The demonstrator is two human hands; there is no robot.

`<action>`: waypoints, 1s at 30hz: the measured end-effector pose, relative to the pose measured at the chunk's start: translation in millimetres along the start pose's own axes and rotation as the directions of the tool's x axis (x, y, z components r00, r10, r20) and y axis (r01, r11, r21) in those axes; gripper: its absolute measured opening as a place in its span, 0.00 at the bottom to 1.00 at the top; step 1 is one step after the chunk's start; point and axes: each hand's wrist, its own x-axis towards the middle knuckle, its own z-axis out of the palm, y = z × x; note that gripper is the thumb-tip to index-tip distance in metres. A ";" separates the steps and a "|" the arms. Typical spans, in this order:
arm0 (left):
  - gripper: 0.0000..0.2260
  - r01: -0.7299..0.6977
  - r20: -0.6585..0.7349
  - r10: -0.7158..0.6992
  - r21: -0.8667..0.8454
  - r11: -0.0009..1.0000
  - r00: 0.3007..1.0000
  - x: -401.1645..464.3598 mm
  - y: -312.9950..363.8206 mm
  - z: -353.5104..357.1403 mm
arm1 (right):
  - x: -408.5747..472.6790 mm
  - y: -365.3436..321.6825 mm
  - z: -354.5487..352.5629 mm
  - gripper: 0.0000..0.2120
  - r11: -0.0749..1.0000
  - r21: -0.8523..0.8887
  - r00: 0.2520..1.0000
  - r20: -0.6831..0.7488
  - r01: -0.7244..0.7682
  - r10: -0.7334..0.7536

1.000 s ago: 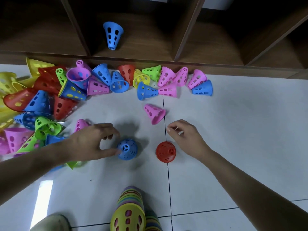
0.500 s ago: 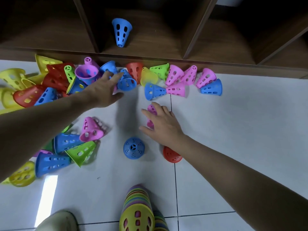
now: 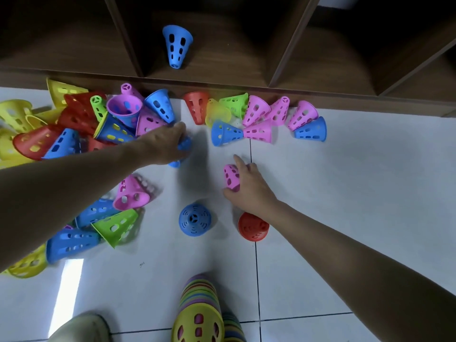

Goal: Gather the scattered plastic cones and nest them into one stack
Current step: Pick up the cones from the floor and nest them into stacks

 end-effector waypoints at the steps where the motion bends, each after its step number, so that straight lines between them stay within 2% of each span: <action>1: 0.22 0.030 -0.006 -0.030 0.004 1.000 1.000 -5.0 -1.3 5.9 | -0.3 1.9 -0.5 0.43 0.999 -0.037 0.999 -0.011 -0.037 0.037; 4: 0.28 0.113 -0.019 -0.113 0.002 0.994 0.993 -19.7 -5.1 22.1 | -0.4 10.1 -2.2 0.38 0.976 -0.191 0.993 -0.078 -0.107 0.094; 6: 0.25 0.117 -0.026 -0.119 -0.060 0.991 0.993 -27.5 -9.5 30.4 | 0.5 14.7 -5.3 0.31 0.971 -0.172 0.985 -0.082 -0.167 0.155; 9: 0.20 0.033 -0.094 -0.047 -0.141 0.989 0.994 -40.7 -16.2 36.3 | -0.6 18.5 -10.5 0.23 0.974 0.026 0.973 -0.050 -0.225 0.226; 12: 0.18 -0.039 -0.149 -0.002 -0.270 0.962 0.989 -64.2 -14.8 34.7 | -6.5 19.3 -11.9 0.21 0.973 0.152 0.980 -0.069 -0.175 0.187; 17: 0.14 0.019 -0.230 -0.168 -0.538 0.843 0.959 -111.4 12.6 33.0 | -29.0 20.8 -24.0 0.18 0.921 0.383 0.972 -0.176 -0.078 0.155; 20: 0.13 -0.021 -0.262 -0.198 -0.650 0.760 0.945 -134.8 29.5 34.4 | -53.8 18.5 -34.7 0.16 0.882 0.469 0.961 -0.220 -0.046 0.168; 25: 0.14 -0.112 -0.280 -0.090 -0.629 0.769 0.956 -156.5 44.2 38.7 | -95.4 19.6 -32.9 0.15 0.840 0.542 0.971 -0.215 0.029 0.105; 30: 0.16 -0.159 -0.322 -0.063 -0.619 0.769 0.945 -166.9 52.7 43.9 | -116.3 33.2 -19.4 0.17 0.891 0.450 0.975 -0.215 0.057 0.046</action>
